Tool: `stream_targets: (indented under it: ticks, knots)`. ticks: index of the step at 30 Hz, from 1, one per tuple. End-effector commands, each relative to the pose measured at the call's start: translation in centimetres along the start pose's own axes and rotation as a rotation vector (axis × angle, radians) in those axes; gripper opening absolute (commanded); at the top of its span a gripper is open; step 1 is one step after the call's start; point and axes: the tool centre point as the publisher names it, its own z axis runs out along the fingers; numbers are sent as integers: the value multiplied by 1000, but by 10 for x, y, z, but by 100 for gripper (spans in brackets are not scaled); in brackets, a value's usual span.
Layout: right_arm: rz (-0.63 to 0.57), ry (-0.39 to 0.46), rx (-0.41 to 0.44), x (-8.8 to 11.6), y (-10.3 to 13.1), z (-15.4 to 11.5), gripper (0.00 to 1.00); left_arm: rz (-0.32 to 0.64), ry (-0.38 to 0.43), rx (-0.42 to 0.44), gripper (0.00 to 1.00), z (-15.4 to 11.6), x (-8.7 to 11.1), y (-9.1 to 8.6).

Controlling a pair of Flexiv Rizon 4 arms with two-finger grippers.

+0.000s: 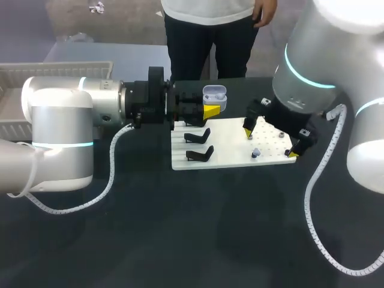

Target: Pick up each earbud case from the left stands, insert the matching earbuds, close the lid, and place the case in the box.

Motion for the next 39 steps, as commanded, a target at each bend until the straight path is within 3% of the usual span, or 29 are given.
stream_targets:
  ticks: [1,16,36,39]
  knots:
    - [-2,-12,-4,-3,7,24,100,4,-5,-5,0,0,1,-1]
    - [27,-22,-55,-10,4,75,100,4,-5,-5,0,0,1,-1]
    - [25,-4,-96,-12,11,93,100,4,-5,-5,0,0,1,-1]
    - [16,-1,-97,-13,13,94,94,4,-5,-5,0,0,1,-1]
